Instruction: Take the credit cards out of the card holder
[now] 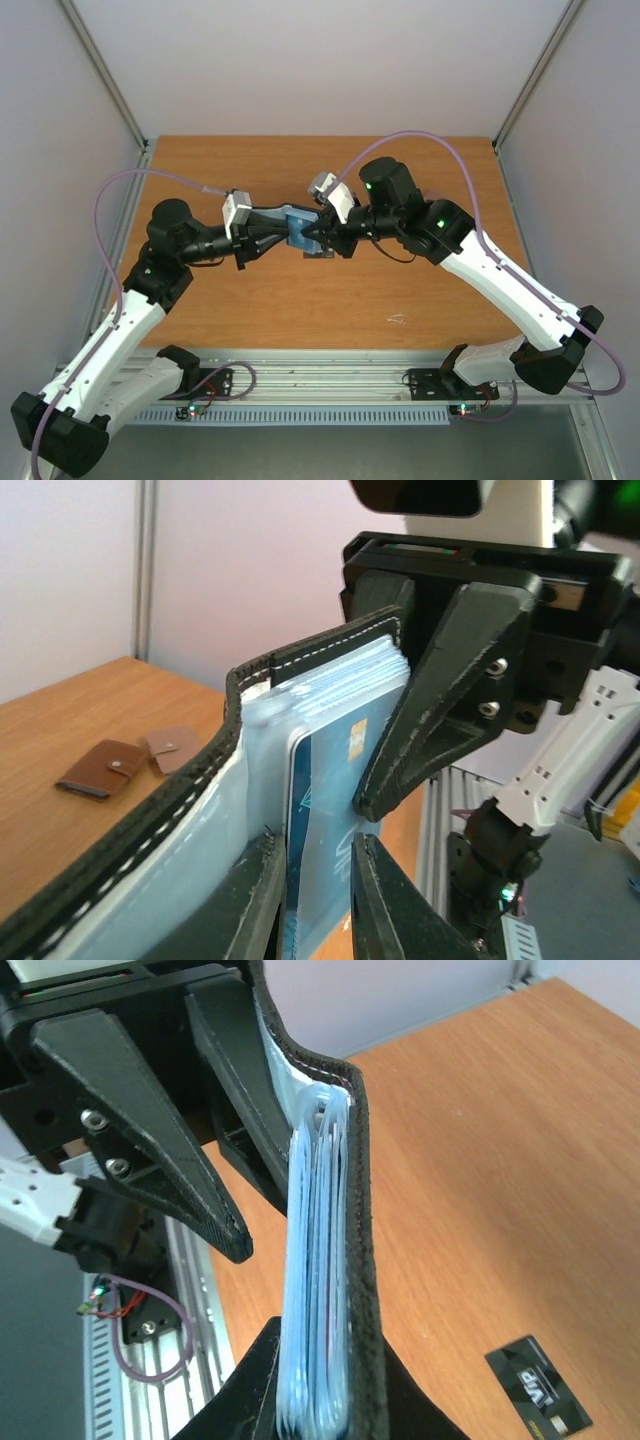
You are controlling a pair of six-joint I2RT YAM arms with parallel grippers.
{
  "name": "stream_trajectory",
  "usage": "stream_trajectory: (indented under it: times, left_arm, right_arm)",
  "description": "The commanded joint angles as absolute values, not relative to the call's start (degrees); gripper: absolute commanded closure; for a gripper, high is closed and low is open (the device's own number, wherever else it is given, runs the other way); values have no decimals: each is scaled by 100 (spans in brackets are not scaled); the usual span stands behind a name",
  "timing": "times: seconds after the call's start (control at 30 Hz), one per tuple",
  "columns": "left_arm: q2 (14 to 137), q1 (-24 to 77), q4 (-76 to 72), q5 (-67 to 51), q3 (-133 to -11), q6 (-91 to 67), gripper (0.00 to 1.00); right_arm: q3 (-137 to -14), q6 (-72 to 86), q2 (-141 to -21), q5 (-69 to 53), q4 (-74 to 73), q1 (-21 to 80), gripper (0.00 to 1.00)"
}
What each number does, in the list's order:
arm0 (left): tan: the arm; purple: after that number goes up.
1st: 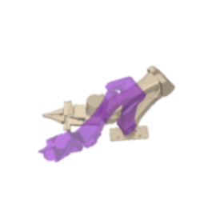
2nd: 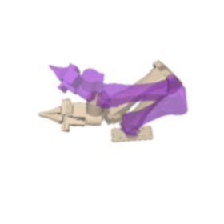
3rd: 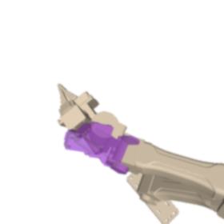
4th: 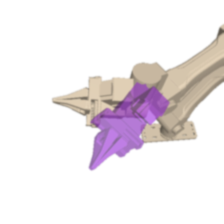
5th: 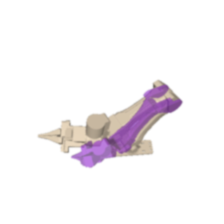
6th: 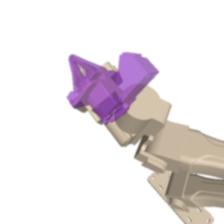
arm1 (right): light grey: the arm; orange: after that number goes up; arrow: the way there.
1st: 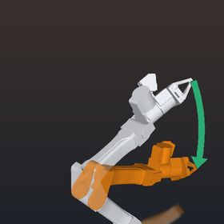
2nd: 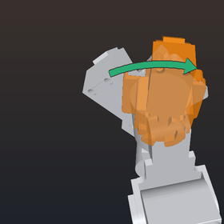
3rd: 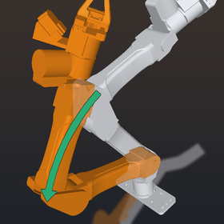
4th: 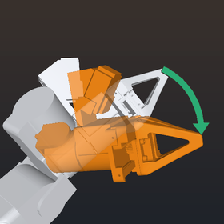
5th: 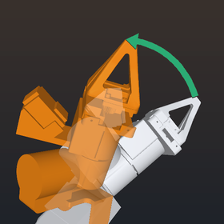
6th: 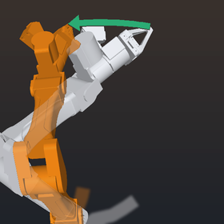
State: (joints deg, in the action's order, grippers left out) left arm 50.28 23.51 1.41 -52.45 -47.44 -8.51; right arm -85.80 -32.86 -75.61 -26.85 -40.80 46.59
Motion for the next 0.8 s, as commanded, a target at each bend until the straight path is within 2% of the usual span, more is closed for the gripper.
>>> stream_trajectory:
  times: [0.0,0.17,0.4,0.6,0.67,0.77]
  left_arm:
    - [5150,2741,-202,-6074,-4755,-774,81]
    - [5071,2742,-931,-6154,-4679,-1267,78]
    - [5034,2733,-1088,-6552,-4700,-978,79]
    - [5052,2738,-1348,-6787,-4711,-1001,82]
    - [5082,2733,-1406,-6805,-4713,-1080,80]
    - [5166,2733,-1572,-6833,-4682,-1352,71]
  right_arm:
    - [-9343,-2830,-8105,-1589,-3104,4826,95]
    - [-9446,-2754,-8271,-1374,-3199,4834,95]
    - [-9479,-2917,-8368,-1265,-3406,4826,94]
    - [-9431,-3176,-8390,-2264,-3466,4825,91]
    - [-9359,-3261,-8342,-2497,-3366,4827,91]
    - [-9249,-3529,-8264,-3072,-3241,4825,90]
